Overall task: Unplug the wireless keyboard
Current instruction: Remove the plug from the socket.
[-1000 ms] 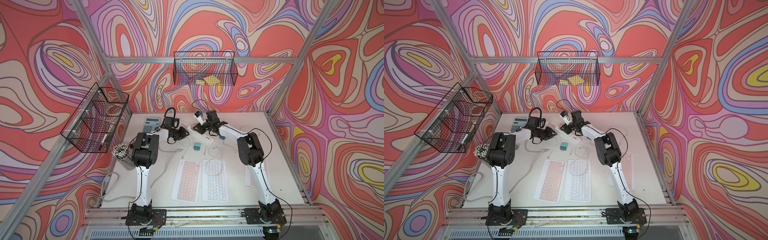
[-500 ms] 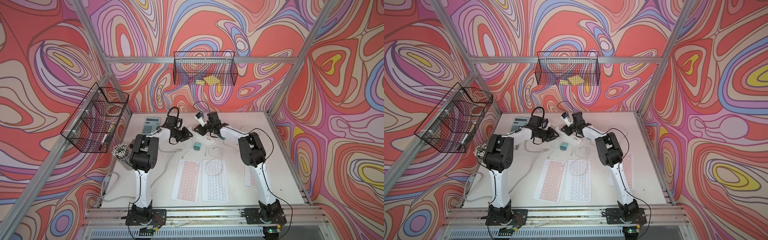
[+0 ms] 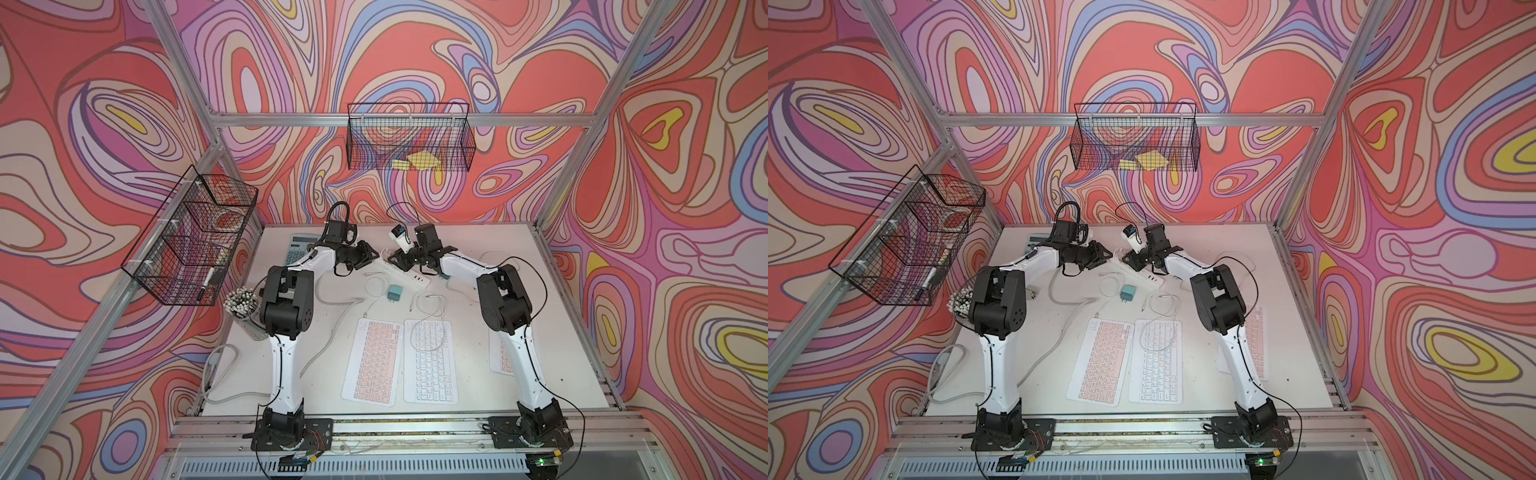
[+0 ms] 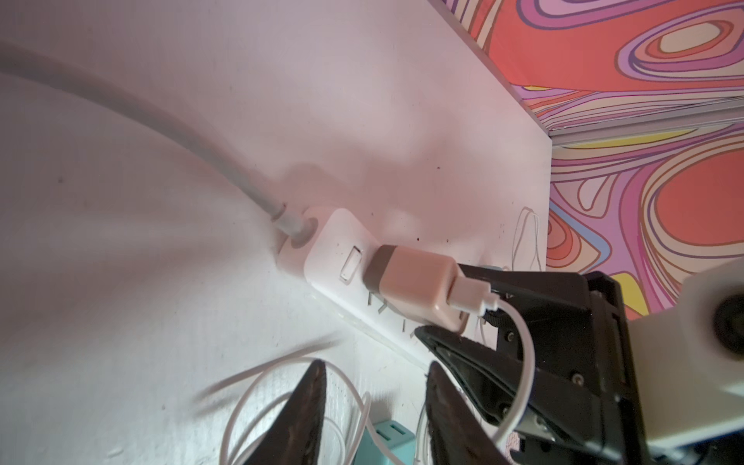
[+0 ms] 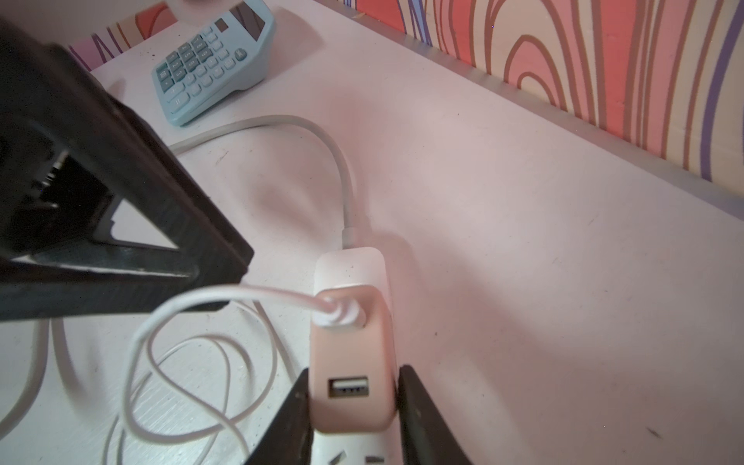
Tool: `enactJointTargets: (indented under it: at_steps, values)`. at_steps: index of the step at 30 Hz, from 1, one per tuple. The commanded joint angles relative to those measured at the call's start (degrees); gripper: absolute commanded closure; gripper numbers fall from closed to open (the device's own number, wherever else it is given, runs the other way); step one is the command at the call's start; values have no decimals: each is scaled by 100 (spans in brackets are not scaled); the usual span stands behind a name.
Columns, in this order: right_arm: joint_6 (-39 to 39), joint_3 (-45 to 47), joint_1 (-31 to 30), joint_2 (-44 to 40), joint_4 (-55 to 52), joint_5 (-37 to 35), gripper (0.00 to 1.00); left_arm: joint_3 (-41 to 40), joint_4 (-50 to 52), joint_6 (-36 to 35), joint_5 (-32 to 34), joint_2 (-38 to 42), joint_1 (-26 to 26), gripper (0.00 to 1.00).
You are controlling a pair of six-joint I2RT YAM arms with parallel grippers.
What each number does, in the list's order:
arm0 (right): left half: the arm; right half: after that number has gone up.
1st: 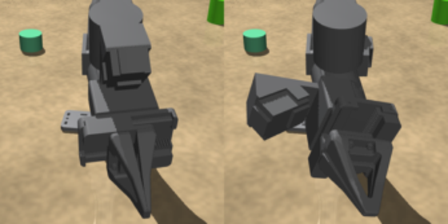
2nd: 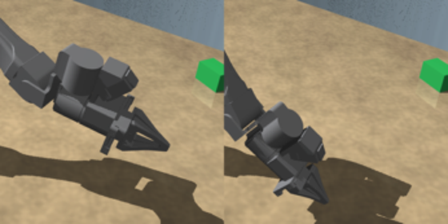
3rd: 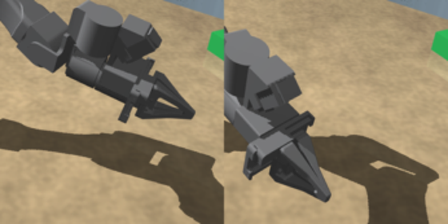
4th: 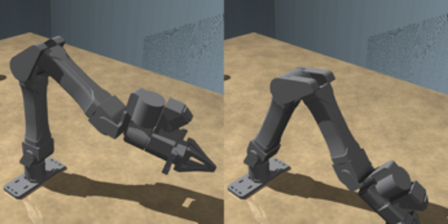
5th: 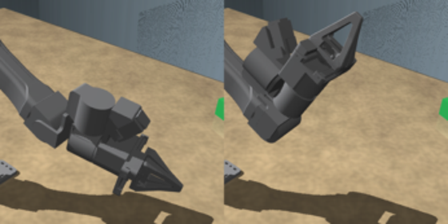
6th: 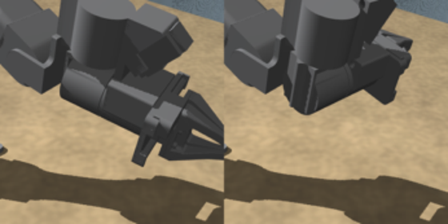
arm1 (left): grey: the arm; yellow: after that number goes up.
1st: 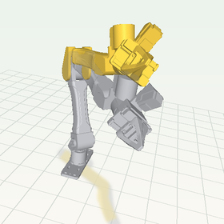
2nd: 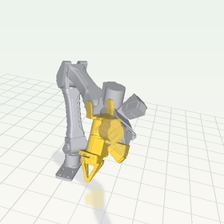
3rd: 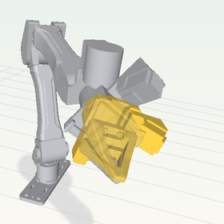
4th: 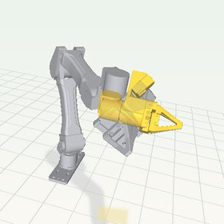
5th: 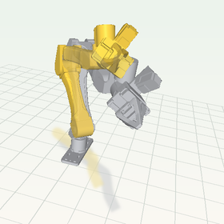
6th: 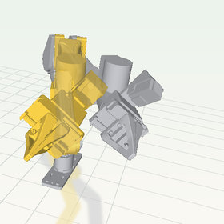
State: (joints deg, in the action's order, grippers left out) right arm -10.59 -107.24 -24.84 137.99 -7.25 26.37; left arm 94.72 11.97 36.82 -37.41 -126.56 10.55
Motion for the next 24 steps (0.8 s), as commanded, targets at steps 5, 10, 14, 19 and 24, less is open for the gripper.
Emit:
enactJointTargets:
  at_steps: [5, 10, 14, 19, 24]
  values:
    - [97, 28, -96, -226, -40, 25, 63, 189, -79, -43, -259, -391, 0, 54]
    - [93, -142, -146, -154, -133, -13, 62, -121, -352, 133, -293, -377, 25, 54]
    - [104, -218, -163, -122, -139, -37, 62, -328, -593, 265, -249, -373, 69, 54]
    - [241, -224, -177, -61, -76, -12, 65, -373, -718, 407, -250, -496, 131, 54]
    - [109, -205, -249, 0, -99, -72, 66, -400, -875, 545, -241, -600, 167, 54]
